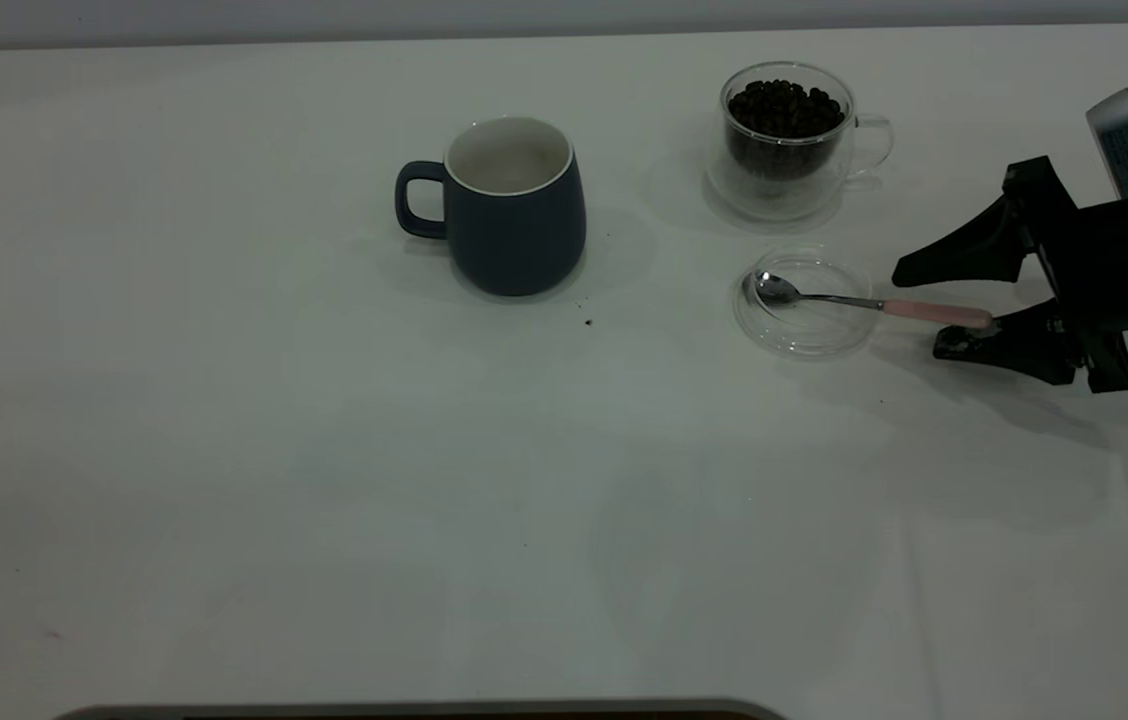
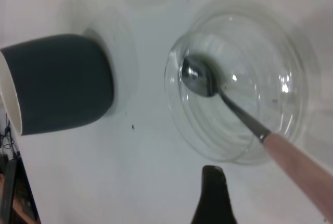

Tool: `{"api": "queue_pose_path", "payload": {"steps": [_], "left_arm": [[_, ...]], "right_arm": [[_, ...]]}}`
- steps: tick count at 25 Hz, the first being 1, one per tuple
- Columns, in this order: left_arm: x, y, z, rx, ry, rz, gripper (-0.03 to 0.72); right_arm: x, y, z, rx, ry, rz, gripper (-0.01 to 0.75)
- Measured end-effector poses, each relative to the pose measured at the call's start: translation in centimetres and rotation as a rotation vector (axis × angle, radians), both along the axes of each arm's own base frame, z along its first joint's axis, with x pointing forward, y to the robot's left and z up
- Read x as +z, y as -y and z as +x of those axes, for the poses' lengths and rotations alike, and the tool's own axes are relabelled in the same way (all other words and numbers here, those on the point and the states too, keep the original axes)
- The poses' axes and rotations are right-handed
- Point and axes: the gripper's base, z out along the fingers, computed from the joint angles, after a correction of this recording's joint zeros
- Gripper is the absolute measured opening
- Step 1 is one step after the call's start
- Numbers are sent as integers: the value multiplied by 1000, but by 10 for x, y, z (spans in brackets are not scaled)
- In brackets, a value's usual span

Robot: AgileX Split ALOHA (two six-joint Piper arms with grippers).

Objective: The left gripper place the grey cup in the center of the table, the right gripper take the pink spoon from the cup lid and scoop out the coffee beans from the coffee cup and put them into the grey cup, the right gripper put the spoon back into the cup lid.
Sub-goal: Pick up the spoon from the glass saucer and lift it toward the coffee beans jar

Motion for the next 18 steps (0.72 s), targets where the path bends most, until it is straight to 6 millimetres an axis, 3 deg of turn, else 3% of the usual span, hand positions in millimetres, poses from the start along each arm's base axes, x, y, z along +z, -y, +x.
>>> {"api": "queue_pose_path", "payload": {"steps": [14,18], "left_arm": [[0,0,0,0,0,0,565],[0,0,0,-1,0,2,565]], "right_arm": [[1,0,3,-11,-1,15,593],[1,0,3,-13,-2,17,528]]}}
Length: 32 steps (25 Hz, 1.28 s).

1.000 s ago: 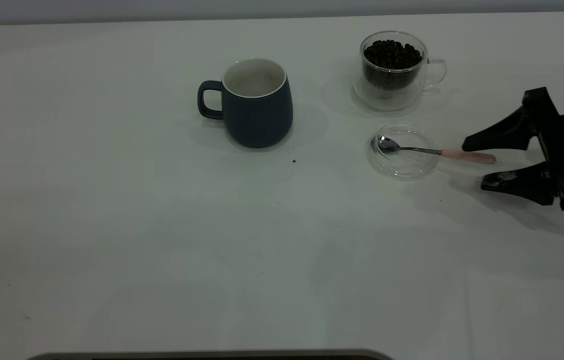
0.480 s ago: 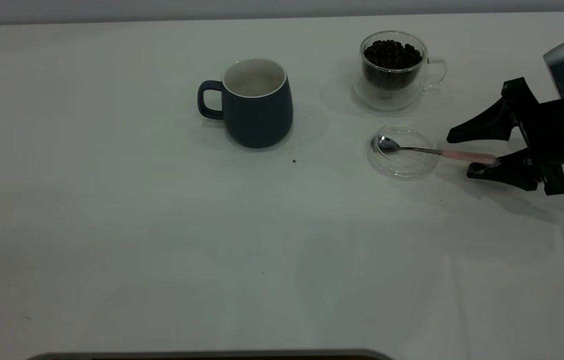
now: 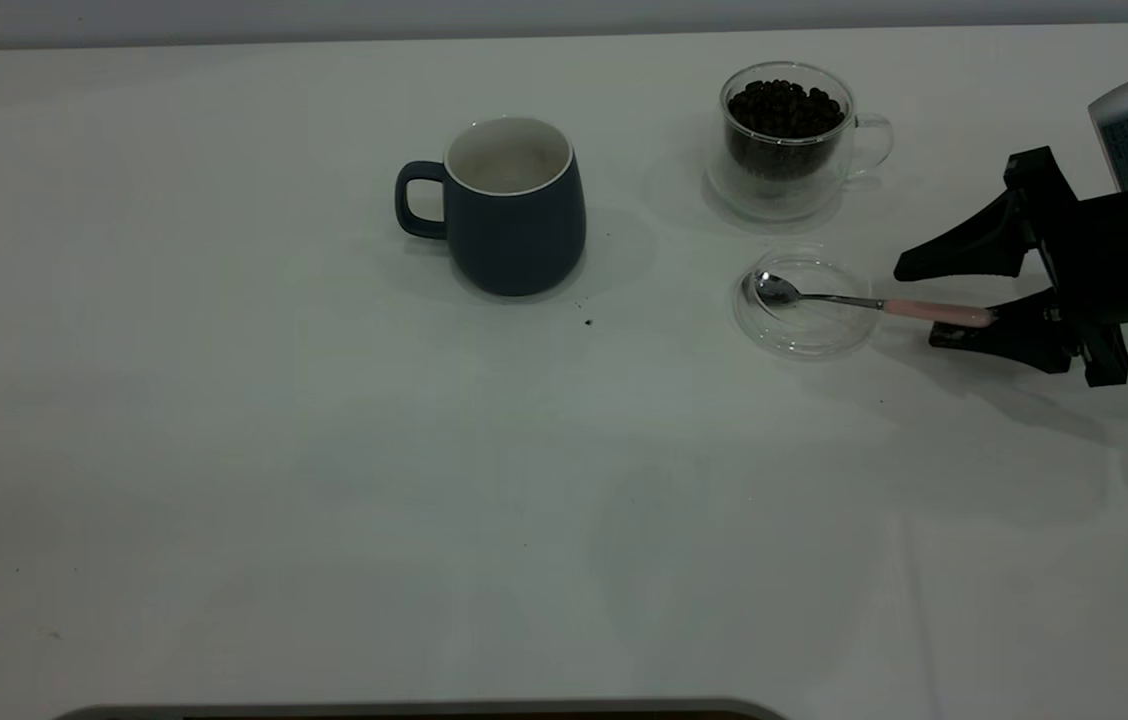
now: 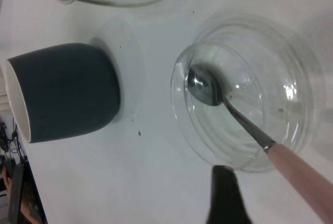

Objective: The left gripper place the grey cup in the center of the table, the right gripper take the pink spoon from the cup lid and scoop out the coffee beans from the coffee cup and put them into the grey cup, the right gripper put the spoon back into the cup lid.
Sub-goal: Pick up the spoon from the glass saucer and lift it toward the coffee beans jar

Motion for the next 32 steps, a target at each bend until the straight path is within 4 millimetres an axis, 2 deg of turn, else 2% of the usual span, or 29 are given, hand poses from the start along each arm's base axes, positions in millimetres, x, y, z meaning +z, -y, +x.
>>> {"api": "queue_pose_path", "payload": {"steps": [8,12,19,26,28,32], "left_arm": [[0,0,0,0,0,0,565],[0,0,0,0,0,0,565],[0,0,0,0,0,0,565],[0,0,0,1,0,-1,565],[0,0,0,1,0,-1,565],[0,0,0,2,0,-2,565]], "right_arm": [[-1,1,0,3,1,-12,225],[1,4,0,4,23,7,150],[4,23,-7,48,45,43,110],[7,22,-11,114,53,48,109],[13,23,-9,132,72,37,109],[44,25,0,176,149,-4,109]]}}
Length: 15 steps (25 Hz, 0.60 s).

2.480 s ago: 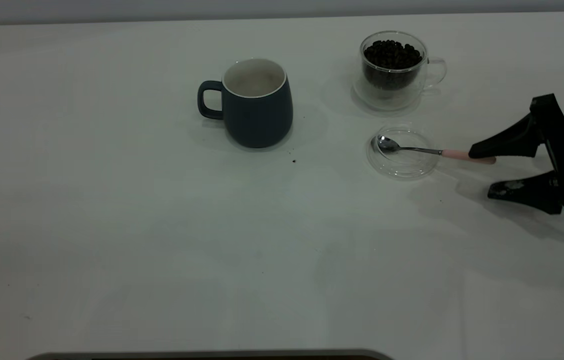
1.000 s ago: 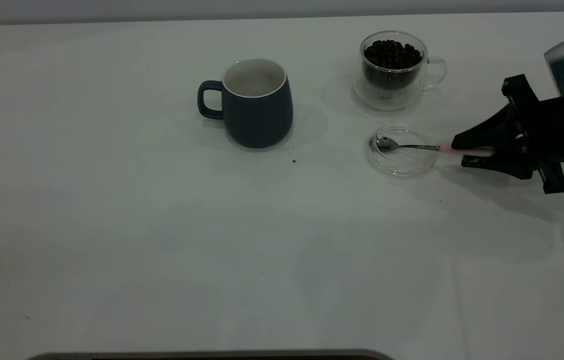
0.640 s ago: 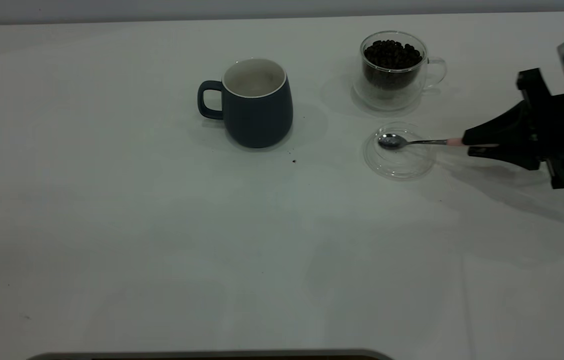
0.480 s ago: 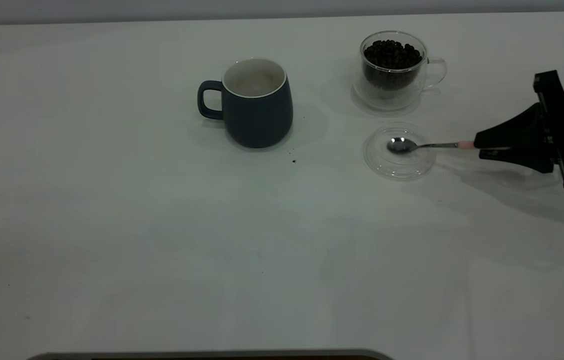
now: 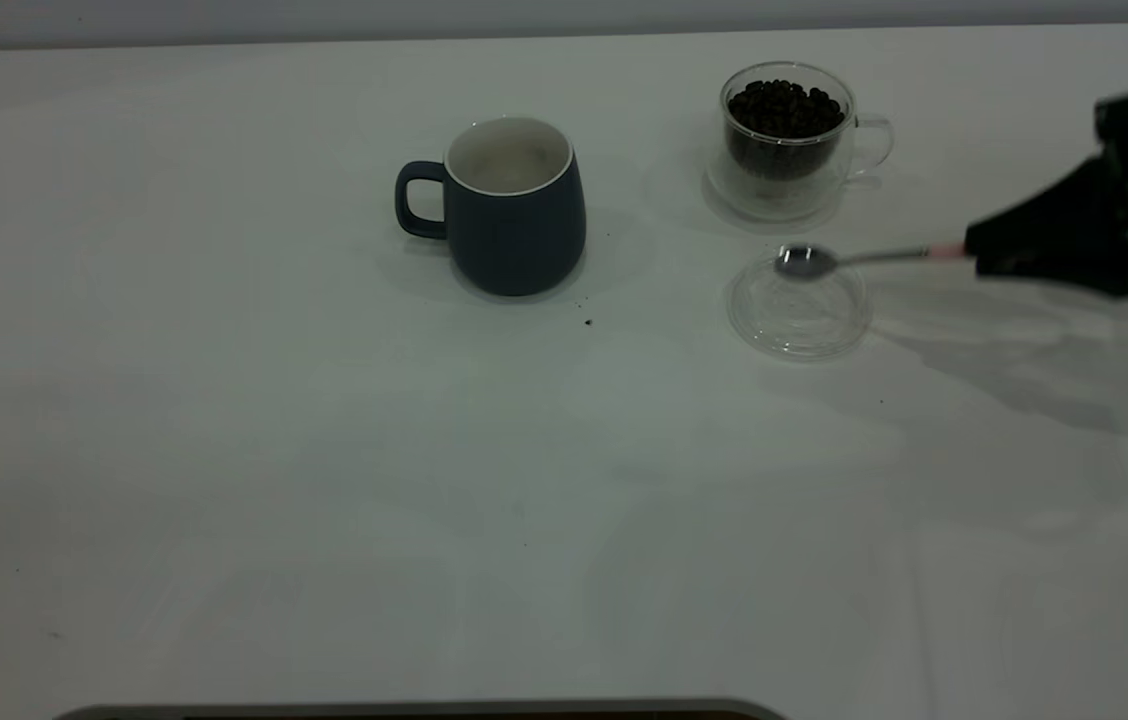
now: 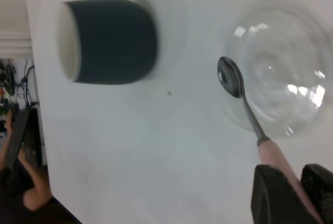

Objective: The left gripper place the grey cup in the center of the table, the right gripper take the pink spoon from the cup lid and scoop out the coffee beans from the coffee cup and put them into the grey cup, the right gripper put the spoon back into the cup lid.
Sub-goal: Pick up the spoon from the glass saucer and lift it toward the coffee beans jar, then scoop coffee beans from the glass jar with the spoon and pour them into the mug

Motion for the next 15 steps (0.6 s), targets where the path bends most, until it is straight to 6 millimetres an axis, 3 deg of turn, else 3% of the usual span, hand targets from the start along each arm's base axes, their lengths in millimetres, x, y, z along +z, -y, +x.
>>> {"api": "queue_pose_path", "payload": {"steps": [9,15], "left_arm": [[0,0,0,0,0,0,565],[0,0,0,0,0,0,565]], "right_arm": [[75,12,21,-26,184,-164,108],[93,17,54,-6,240,-220,107]]}}
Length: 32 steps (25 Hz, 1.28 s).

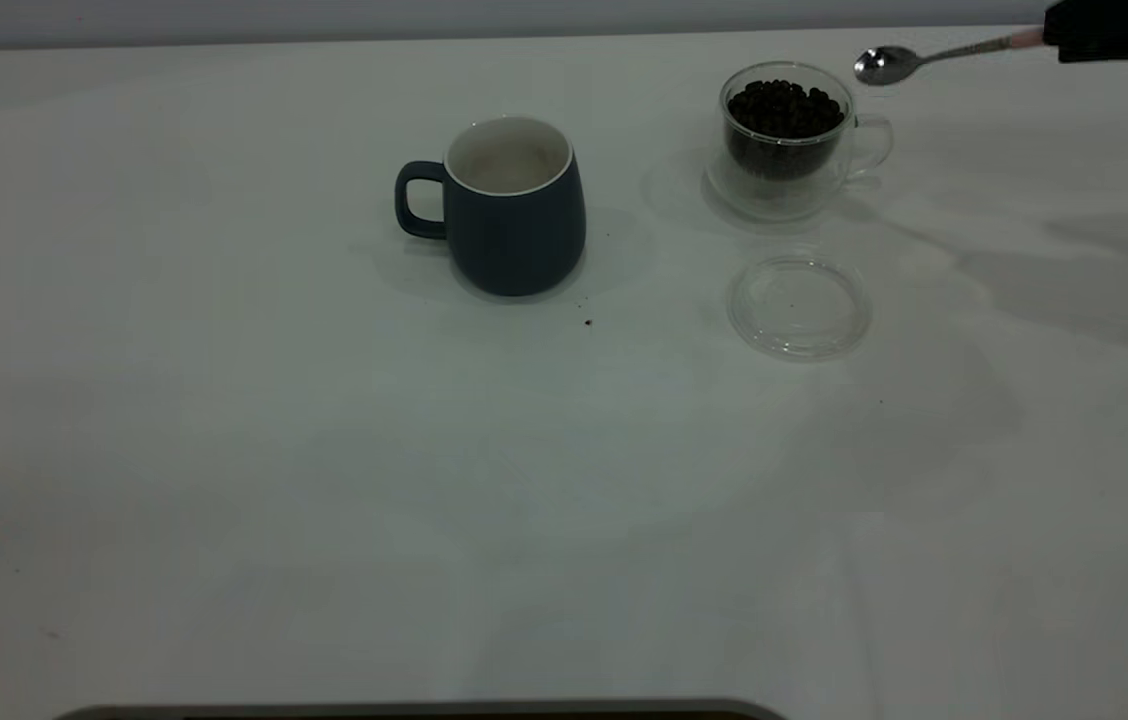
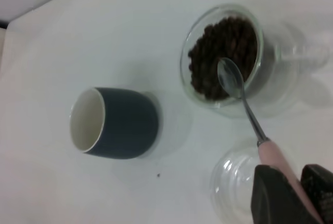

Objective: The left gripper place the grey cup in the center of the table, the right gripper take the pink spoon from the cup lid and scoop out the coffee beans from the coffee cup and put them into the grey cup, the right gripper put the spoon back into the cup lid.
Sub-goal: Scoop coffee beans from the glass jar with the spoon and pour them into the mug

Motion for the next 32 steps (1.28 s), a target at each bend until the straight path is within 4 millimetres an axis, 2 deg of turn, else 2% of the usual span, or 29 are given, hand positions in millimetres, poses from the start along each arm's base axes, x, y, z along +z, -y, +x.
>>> {"api": "queue_pose_path", "payload": {"steps": [9,17,32], "left_arm": [[0,0,0,0,0,0,565],[0,0,0,-1,0,2,565],[0,0,0,-1,0,2,565]], "right_arm": [[-6,-30,35,101,14,-107,107],[-27,-37,57,129,-13,-132,106],[-28,-40,57,112,-79,-73,106]]}}
